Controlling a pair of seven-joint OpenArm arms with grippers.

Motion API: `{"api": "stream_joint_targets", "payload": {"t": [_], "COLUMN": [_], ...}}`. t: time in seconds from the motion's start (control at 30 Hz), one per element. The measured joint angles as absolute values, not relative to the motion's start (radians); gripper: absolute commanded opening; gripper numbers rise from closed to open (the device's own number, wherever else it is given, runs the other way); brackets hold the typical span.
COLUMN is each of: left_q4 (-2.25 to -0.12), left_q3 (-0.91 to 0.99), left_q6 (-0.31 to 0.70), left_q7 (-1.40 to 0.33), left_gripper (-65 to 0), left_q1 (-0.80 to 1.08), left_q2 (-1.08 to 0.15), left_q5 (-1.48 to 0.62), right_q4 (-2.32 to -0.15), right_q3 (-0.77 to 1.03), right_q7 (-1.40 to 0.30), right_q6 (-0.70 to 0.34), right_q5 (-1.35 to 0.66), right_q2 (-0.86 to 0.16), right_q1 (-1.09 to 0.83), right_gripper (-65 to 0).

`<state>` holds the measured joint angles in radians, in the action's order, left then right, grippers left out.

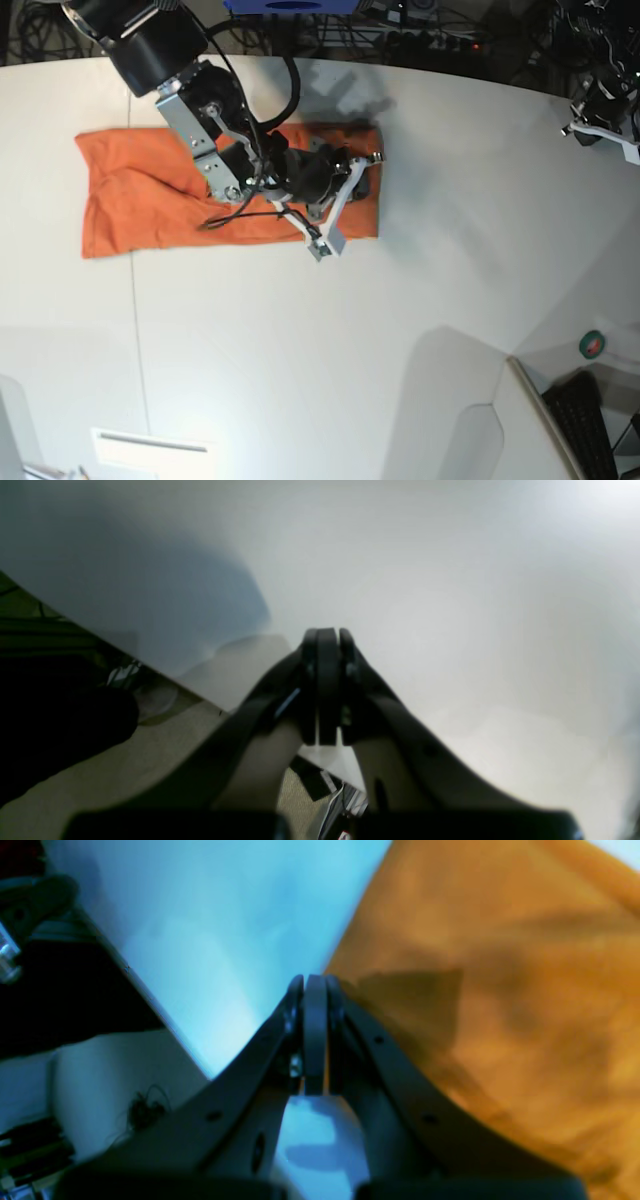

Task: Layout the t-shirt on the table in an organized manner, then fold the t-shirt properly
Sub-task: 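Press the right gripper along the folded orange strip to flatten it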

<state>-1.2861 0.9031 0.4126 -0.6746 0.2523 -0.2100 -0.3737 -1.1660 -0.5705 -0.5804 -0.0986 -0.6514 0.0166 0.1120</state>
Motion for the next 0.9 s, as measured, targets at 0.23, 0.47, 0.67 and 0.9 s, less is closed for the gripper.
{"api": "stream_joint_targets", "payload": {"t": [0.23,0.47,0.67,0.9], "left_q4": [-1.286,-1.286,-1.287,-1.300], "left_q3": [0.903,0.903,0.904,0.896], "left_q6": [0.413,0.413,0.413,0.413], "left_q7": [-0.675,-0.673,-0.674,-0.677], "left_gripper": [-65.0,-65.0,-65.0,-65.0], "left_q1": [0.252,0.252,0.252,0.253], "left_q2": [-0.210,-0.211,-0.210,-0.199], "left_q5": [-0.374,-0.375,-0.375,-0.374], "right_q4": [-1.137,-1.158,-1.016,-1.333], "right_q3": [-0.567,-0.568,-0.569,-0.427], "right_q7": [-0.579,-0.559,-0.501,-0.589], "right_q6": [-0.086,-0.098,-0.097,-0.101], "right_q5": [-0.641,-0.657,-0.651,-0.654], "right_q2": [-0.002,0.021,0.006,-0.034], "right_q1": [0.120,0.152,0.173,0.076], "right_gripper": [-65.0,-65.0,-65.0,-65.0]}}
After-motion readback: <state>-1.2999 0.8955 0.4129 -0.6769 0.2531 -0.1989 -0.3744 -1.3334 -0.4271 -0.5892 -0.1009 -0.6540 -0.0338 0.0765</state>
